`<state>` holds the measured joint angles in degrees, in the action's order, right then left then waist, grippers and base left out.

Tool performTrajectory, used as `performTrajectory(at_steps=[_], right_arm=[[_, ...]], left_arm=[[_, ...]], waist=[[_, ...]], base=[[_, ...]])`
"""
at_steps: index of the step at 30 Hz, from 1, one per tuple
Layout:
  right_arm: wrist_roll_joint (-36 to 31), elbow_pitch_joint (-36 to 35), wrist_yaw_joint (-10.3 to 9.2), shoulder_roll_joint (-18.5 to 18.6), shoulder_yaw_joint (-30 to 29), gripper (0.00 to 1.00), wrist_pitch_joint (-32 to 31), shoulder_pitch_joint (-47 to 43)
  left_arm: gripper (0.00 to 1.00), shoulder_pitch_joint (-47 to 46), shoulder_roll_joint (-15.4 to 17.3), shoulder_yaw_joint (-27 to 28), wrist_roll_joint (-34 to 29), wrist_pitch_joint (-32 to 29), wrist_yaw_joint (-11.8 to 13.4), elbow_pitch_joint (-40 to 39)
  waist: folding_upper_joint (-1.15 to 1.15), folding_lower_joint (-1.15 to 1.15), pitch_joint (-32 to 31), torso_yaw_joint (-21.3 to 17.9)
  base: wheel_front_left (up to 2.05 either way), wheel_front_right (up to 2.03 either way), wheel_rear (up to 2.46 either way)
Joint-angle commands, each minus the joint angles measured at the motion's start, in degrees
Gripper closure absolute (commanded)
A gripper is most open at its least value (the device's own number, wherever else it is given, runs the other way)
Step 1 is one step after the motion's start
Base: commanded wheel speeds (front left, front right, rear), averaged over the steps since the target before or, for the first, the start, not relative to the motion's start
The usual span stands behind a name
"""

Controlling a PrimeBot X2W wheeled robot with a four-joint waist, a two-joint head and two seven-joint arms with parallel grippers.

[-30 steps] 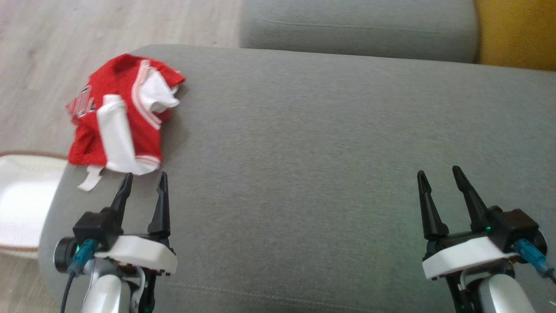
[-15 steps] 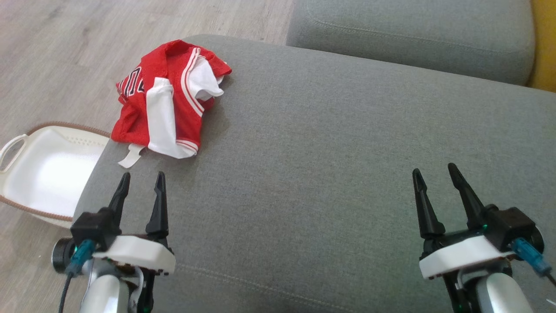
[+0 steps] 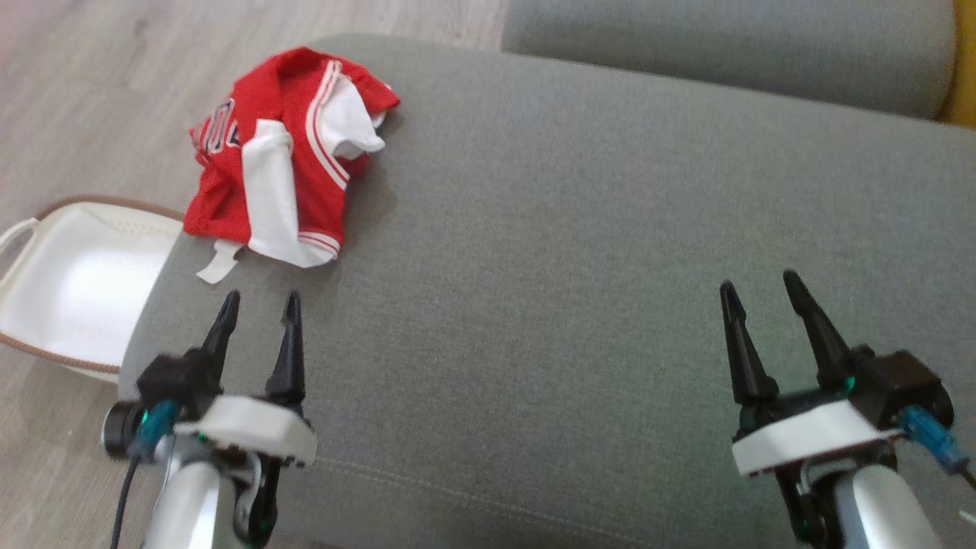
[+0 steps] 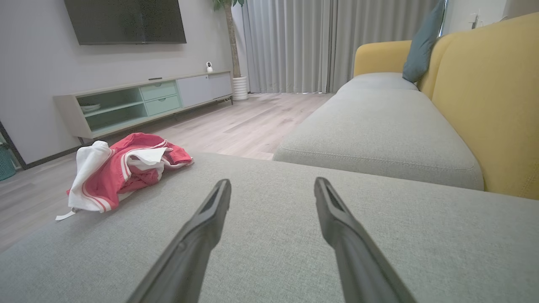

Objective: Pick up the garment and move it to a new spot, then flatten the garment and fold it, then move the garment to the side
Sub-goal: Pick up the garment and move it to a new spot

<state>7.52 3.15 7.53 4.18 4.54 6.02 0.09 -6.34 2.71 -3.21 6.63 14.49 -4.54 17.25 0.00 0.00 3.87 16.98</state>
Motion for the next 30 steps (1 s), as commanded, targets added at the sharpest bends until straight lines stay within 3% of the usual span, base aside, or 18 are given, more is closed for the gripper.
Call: performTrajectory(at_steps=[1, 11, 24, 25, 26, 27, 30], right_arm=[[-0.3, -2.7, -0.04, 0.5, 1.6, 0.0, 0.0, 3.8], [0.3, -3.1, -0.04, 1.0, 3.1, 0.0, 0.1, 7.8], [1.5, -1.9, -0.04, 1.1, 3.1, 0.0, 1.4, 11.6], [1.6, -1.8, -0.04, 1.2, 3.2, 0.0, 1.4, 11.7], [1.6, -1.8, -0.04, 1.3, 3.3, 0.0, 1.5, 11.9], [1.7, -1.7, -0.04, 1.3, 3.3, 0.0, 1.5, 12.0], [1.8, -1.5, -0.04, 1.4, 3.3, 0.0, 1.6, 12.3]], left_arm=[[0.0, -5.6, 0.2, 1.1, -0.3, 0.5, -0.2, -0.1], [0.0, -21.5, 1.5, 0.1, 0.3, -1.3, -0.8, 15.1], [0.0, -38.3, 7.0, 3.4, 2.1, -6.4, 2.0, 39.8], [0.22, -39.2, 7.2, 3.6, 2.4, -6.6, 2.0, 41.2], [0.87, -40.0, 7.3, 3.7, 2.7, -6.5, 1.9, 42.3], [1.0, -40.7, 7.5, 3.9, 3.1, -6.1, 1.7, 43.2], [1.0, -42.1, 8.3, 3.9, 3.2, -4.2, 1.6, 45.5]], waist=[[0.0, 0.0, 2.5, -1.0], [0.0, 0.0, 10.9, -5.0], [0.0, 0.0, 17.6, -9.4], [0.0, 0.0, 17.9, -9.4], [0.0, 0.0, 18.1, -9.5], [0.0, 0.0, 18.2, -9.5], [0.0, 0.0, 18.4, -9.6]], base=[[0.0, 0.0, 0.0], [0.0, 0.0, 0.0], [0.0, 0.0, 0.0], [0.0, 0.0, 0.0], [0.0, 0.0, 0.0], [0.0, 0.0, 0.0], [0.0, 0.0, 0.0]])
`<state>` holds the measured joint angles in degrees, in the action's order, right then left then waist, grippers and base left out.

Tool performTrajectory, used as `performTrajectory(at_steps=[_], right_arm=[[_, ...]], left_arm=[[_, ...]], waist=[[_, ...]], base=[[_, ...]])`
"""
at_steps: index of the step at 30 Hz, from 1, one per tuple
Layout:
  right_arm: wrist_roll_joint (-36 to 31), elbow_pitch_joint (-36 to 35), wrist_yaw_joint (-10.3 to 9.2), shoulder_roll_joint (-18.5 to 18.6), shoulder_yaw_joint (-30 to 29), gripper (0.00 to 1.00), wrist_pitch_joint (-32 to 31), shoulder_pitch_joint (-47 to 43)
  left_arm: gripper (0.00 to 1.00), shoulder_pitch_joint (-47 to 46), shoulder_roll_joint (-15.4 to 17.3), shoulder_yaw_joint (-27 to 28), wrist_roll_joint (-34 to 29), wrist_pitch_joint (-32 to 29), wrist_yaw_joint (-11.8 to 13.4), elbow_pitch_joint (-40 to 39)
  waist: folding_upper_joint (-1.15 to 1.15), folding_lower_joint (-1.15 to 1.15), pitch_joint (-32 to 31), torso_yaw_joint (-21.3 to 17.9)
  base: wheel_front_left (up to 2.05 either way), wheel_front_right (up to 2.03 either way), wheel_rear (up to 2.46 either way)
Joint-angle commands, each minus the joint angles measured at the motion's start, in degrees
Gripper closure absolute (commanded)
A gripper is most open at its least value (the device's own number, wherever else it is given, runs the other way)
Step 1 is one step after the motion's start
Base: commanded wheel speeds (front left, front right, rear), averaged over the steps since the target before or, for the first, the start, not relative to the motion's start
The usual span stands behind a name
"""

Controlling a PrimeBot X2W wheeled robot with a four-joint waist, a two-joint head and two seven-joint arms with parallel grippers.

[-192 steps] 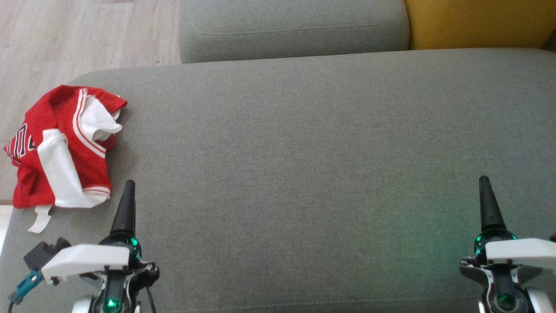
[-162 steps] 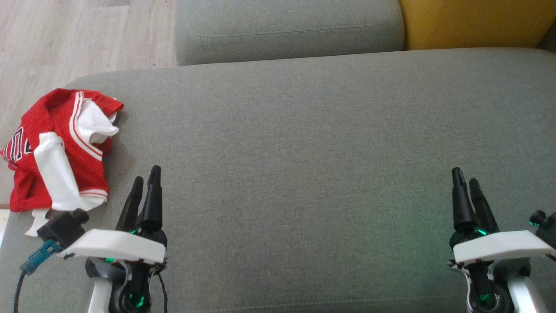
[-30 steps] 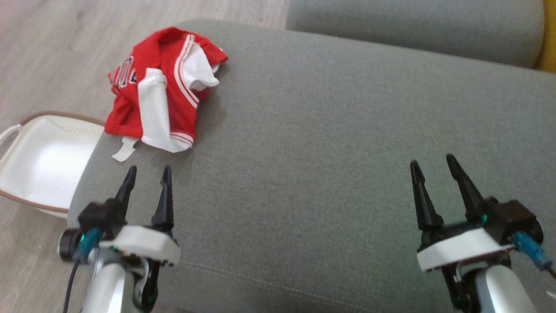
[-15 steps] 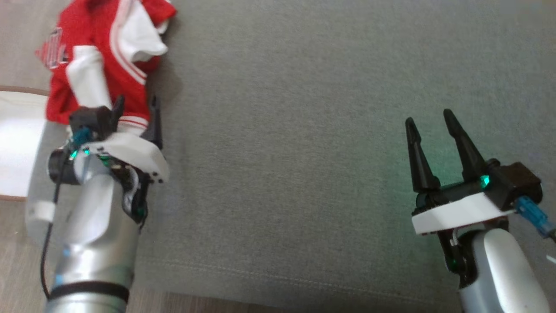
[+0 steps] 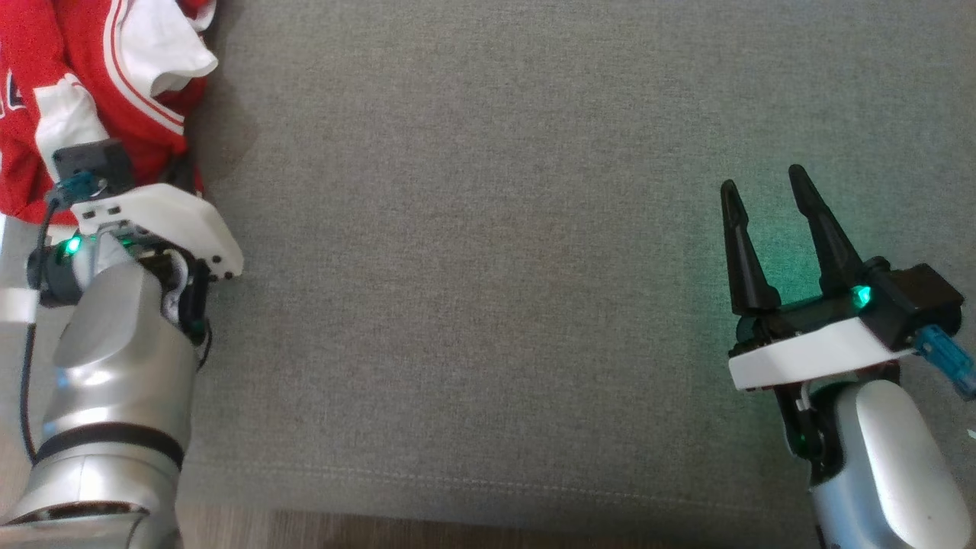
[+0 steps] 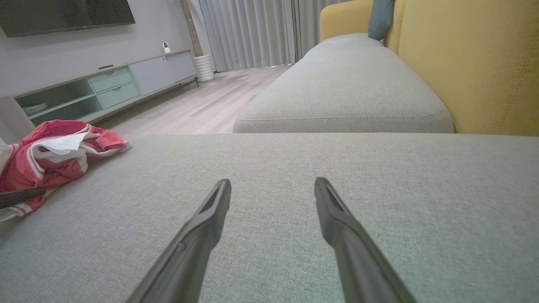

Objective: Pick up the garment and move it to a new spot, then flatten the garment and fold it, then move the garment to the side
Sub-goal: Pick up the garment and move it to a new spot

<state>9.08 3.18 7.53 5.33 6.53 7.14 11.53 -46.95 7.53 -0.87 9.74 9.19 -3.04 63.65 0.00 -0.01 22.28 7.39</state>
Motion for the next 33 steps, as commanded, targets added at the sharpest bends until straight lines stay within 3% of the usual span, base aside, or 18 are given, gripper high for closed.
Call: performTrajectory(at_steps=[1, 7, 16, 25, 33], right_arm=[[0.3, -1.5, -0.04, 0.3, 1.3, 0.0, 0.5, 0.9], [0.4, -0.9, -0.04, 0.0, 1.0, 0.0, 0.7, -0.1], [0.7, -1.2, -0.04, -0.8, 0.3, 0.0, 0.6, -2.8], [1.0, -2.0, -0.04, -1.4, 0.3, 0.0, 0.2, -5.2], [1.2, -4.2, -0.04, -1.8, 0.3, 0.0, -0.8, -6.6]], left_arm=[[1.0, -1.7, 3.7, 1.4, 0.0, 2.0, 0.1, -0.5], [1.0, 0.4, 5.1, 0.8, -1.2, 5.7, 1.5, -5.5], [1.0, 13.4, 5.0, 2.2, -2.4, 5.8, 3.5, -34.6], [1.0, 24.5, 3.6, -0.1, -2.9, 4.6, 3.2, -54.1], [1.0, 30.5, 0.2, -8.2, -2.8, -0.7, 0.3, -68.6]], waist=[[0.0, 0.01, -0.2, 0.0], [0.0, 0.01, -3.2, 0.5], [0.0, 0.01, -8.7, 1.7], [0.0, 0.01, -14.1, 0.4], [0.0, 0.01, -16.8, -4.5]], base=[[0.0, 0.0, 0.0], [0.0, 0.0, 0.0], [0.0, 0.0, 0.0], [0.0, 0.0, 0.0], [0.0, 0.0, 0.0]])
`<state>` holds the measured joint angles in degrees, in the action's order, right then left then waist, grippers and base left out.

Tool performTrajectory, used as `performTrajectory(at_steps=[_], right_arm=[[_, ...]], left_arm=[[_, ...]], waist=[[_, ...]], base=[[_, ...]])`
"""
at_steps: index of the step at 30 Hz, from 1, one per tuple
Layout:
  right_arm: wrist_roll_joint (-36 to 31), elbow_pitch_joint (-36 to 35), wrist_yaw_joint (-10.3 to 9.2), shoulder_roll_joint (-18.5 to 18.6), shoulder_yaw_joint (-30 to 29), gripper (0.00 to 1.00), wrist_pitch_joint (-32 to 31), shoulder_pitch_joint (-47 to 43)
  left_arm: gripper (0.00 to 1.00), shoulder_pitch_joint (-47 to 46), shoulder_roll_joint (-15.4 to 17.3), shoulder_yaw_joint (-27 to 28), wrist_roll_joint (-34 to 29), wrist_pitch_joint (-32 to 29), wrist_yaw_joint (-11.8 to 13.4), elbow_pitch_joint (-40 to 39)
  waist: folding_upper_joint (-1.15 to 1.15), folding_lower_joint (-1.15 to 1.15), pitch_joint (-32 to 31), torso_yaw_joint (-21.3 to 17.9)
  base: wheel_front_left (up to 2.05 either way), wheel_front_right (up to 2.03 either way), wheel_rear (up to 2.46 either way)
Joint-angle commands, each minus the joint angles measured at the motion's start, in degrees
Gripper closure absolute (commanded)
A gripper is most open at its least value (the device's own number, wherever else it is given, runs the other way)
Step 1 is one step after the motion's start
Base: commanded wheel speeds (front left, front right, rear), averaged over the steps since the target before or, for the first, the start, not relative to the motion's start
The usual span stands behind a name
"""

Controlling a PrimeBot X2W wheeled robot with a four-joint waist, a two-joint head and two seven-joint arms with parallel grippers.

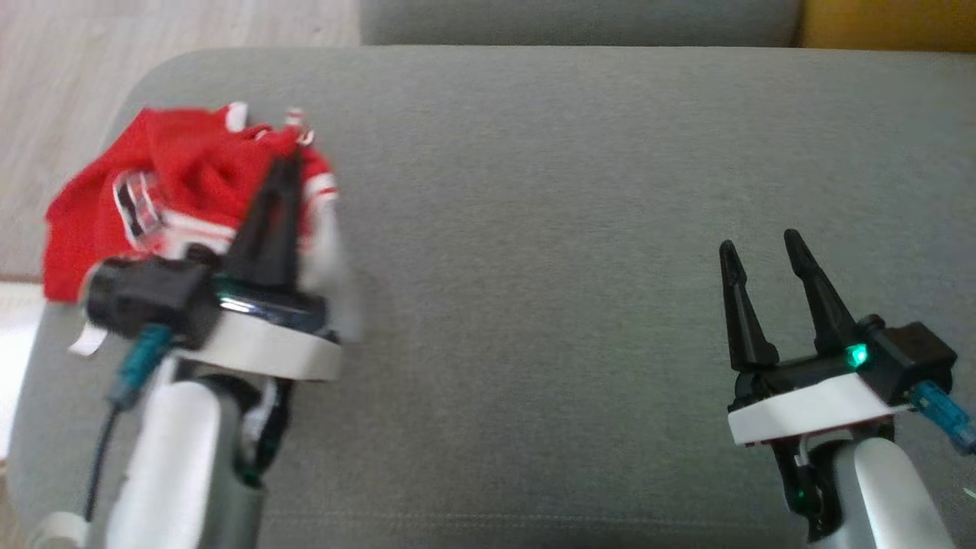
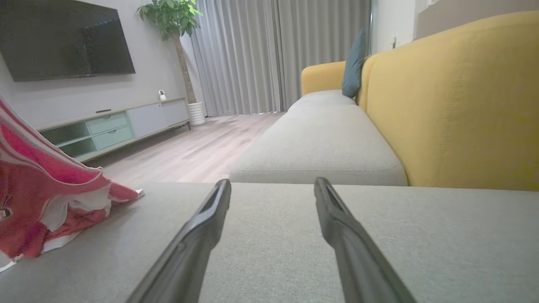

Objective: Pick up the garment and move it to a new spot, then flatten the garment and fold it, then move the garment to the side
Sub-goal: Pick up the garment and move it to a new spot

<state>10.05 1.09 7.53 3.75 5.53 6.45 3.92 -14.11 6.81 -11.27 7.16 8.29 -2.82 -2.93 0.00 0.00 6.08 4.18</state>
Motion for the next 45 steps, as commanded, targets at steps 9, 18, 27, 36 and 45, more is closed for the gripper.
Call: performTrajectory(at_steps=[9, 18, 27, 36, 45], right_arm=[[1.3, -4.4, -0.04, -0.6, 1.0, 0.0, -0.6, 1.2], [3.1, -5.2, -0.04, -0.8, 1.7, 0.0, 1.1, 3.3], [7.7, -3.1, -0.04, -0.9, 3.7, 0.0, 5.3, 5.7], [9.6, -0.1, -0.04, -0.9, 4.4, 0.0, 7.7, 7.5], [7.9, 1.3, -0.04, -0.9, 3.1, 0.0, 8.3, 8.4]], left_arm=[[1.0, -6.1, -2.2, -8.1, 1.5, -2.1, -2.7, -4.3], [1.0, -17.4, -3.7, -17.8, 3.8, -2.3, -3.5, -1.7], [1.0, -27.7, -3.9, -26.3, 7.7, -3.0, -1.7, 7.5], [1.0, -31.1, -3.9, -29.5, 11.6, -3.1, -2.0, 21.9], [0.0, -30.1, -3.1, -32.0, 11.8, 2.3, -0.5, 23.0]], waist=[[0.0, 0.0, 2.2, -11.4], [0.0, 0.0, 10.0, -23.3], [0.0, 0.0, 19.0, -30.8], [0.0, 0.0, 21.5, -31.6], [0.0, 0.0, 18.6, -26.9]], base=[[0.0, 0.0, 0.0], [0.0, 0.0, 0.0], [0.0, 0.0, 0.0], [0.0, 0.0, 0.0], [0.0, 0.0, 0.0]])
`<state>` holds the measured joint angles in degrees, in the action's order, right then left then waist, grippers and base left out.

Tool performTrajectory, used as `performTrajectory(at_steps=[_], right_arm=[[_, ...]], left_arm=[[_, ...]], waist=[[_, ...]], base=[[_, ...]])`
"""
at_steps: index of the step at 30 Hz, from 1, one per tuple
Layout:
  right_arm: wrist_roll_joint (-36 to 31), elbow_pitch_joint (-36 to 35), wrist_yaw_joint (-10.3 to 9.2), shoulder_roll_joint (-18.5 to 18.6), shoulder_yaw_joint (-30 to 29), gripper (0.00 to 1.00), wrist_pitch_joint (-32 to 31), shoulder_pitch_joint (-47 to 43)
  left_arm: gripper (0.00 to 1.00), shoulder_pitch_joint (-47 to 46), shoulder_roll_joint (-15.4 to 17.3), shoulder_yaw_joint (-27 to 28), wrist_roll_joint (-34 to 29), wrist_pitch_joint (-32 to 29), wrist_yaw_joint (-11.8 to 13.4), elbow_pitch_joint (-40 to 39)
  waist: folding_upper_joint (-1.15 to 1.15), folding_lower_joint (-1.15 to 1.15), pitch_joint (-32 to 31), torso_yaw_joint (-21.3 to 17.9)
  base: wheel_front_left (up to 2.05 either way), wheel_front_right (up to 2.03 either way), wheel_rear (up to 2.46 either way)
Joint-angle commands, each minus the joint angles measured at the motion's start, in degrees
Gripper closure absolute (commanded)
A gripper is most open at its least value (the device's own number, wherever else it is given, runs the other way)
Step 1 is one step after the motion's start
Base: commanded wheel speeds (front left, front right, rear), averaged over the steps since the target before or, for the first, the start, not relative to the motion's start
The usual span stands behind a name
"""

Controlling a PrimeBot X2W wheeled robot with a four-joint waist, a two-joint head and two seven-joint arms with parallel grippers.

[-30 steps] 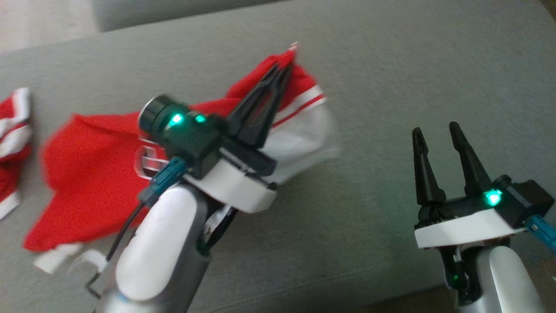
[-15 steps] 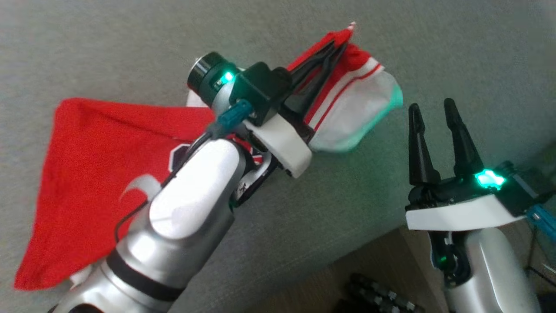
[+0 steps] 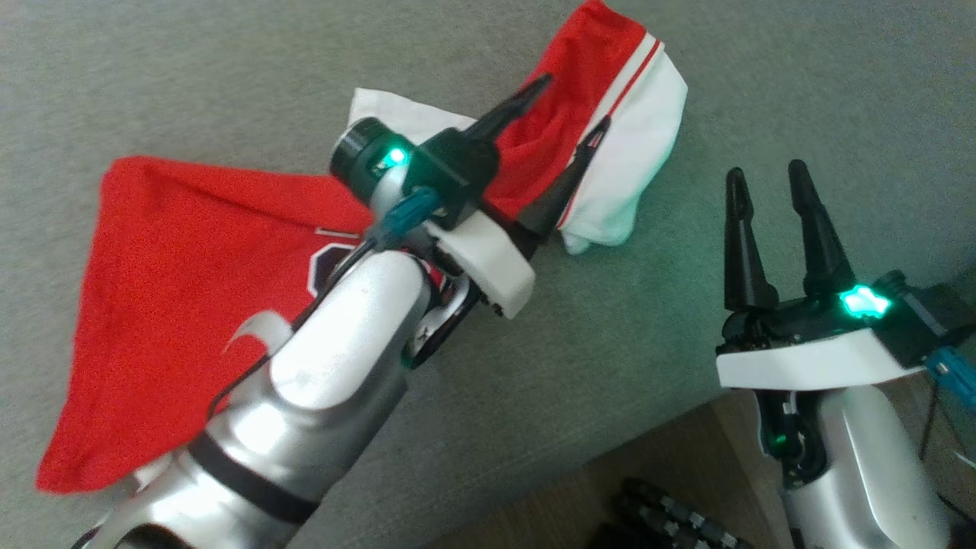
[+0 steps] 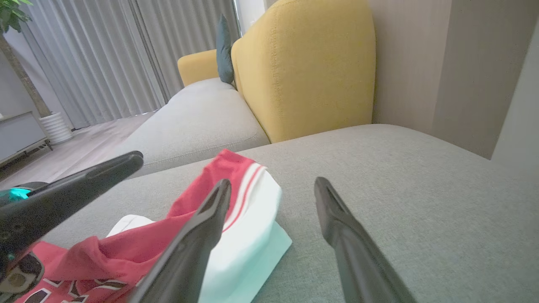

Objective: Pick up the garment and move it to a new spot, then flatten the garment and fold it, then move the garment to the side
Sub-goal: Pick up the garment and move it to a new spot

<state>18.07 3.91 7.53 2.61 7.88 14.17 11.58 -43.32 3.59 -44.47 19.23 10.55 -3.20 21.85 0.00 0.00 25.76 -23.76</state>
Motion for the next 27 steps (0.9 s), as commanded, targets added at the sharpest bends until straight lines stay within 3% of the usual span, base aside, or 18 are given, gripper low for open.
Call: performTrajectory(at_steps=[1, 9, 17, 21, 27], right_arm=[[-0.5, -1.5, -0.04, 0.3, 0.5, 0.0, 0.6, 0.6], [-3.8, -2.5, -0.04, 0.3, -1.5, 0.0, -1.5, -0.6], [-6.5, -4.0, -0.04, 0.3, -3.4, 0.0, -5.1, -2.3], [-6.9, -4.1, -0.04, 0.5, -3.8, 0.0, -6.2, -3.0], [-7.1, -3.6, -0.04, 1.1, -3.5, 0.0, -7.3, -4.1]], left_arm=[[0.0, -0.1, 0.7, 1.5, -0.4, 0.6, 0.6, -2.5], [0.0, 8.7, 8.1, 9.2, 1.4, 3.3, 7.9, -8.8], [0.0, 18.2, 12.7, 22.3, 4.8, 4.4, 14.8, -14.1], [0.0, 22.4, 13.5, 27.5, 4.2, 4.4, 15.7, -16.5], [0.0, 27.8, 14.3, 31.6, 2.4, 4.4, 14.8, -18.8]], waist=[[0.0, 0.0, -1.6, 1.8], [0.0, 0.0, -5.8, 8.6], [0.0, 0.0, -9.8, 14.7], [0.0, 0.0, -11.1, 16.3], [0.0, 0.0, -12.9, 17.1]], base=[[0.0, 0.0, 0.0], [0.0, 0.0, 0.0], [0.0, 0.0, 0.0], [0.0, 0.0, 0.0], [0.0, 0.0, 0.0]])
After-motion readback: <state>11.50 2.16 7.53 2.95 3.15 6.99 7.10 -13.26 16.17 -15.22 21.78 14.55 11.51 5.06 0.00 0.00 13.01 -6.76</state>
